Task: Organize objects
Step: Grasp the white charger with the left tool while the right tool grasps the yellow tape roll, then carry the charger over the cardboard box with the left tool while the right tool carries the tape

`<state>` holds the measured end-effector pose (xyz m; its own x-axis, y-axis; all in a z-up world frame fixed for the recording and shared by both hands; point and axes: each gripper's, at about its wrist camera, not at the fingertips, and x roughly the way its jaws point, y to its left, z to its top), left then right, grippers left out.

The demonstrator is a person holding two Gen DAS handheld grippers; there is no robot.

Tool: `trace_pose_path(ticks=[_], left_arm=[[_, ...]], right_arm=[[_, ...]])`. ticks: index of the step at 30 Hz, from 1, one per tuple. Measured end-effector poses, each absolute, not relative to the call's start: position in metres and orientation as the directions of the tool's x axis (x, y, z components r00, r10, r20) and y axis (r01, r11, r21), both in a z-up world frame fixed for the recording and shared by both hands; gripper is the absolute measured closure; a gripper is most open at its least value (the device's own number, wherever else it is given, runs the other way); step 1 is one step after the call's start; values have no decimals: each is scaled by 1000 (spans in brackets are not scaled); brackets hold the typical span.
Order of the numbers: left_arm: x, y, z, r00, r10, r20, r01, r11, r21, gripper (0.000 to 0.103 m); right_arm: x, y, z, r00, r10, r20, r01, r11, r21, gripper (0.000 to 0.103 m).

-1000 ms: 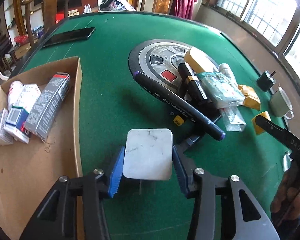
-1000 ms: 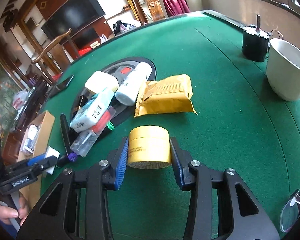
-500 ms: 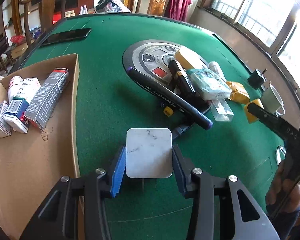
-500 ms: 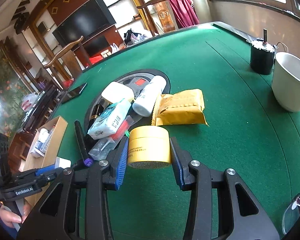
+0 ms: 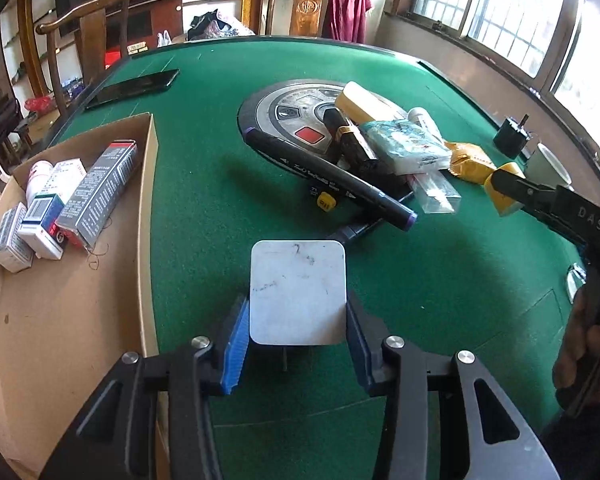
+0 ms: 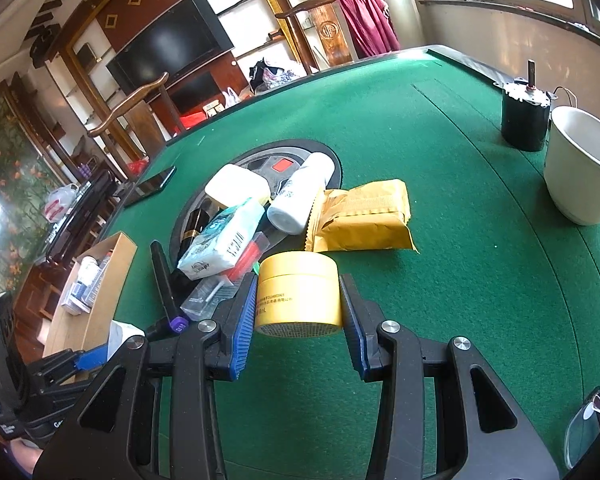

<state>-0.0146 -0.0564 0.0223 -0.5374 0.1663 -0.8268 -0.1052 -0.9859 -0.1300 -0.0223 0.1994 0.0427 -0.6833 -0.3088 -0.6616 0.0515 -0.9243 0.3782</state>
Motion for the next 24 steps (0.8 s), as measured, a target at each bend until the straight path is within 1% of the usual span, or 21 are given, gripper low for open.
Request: trace_pose_path(ticks=[8, 15, 19, 24], left_arm=[[-7, -56, 31, -551, 195, -811, -112, -981, -160, 59], [8, -61, 53, -595, 239, -767, -135, -971, -198, 59], [18, -71, 68, -621, 265, -738, -139, -963, -229, 59], [33, -93, 86, -659, 279, -699, -128, -957, -262, 59]], right_arm=[[-19, 191, 47, -696, -323, -641, 92, -926, 367, 64], [-8, 175, 57, -725, -343, -597, 156, -926, 343, 64], [5, 161, 61, -737, -368, -567, 192, -918, 347, 64], [23, 137, 68, -724, -434, -535, 262, -892, 369, 63]])
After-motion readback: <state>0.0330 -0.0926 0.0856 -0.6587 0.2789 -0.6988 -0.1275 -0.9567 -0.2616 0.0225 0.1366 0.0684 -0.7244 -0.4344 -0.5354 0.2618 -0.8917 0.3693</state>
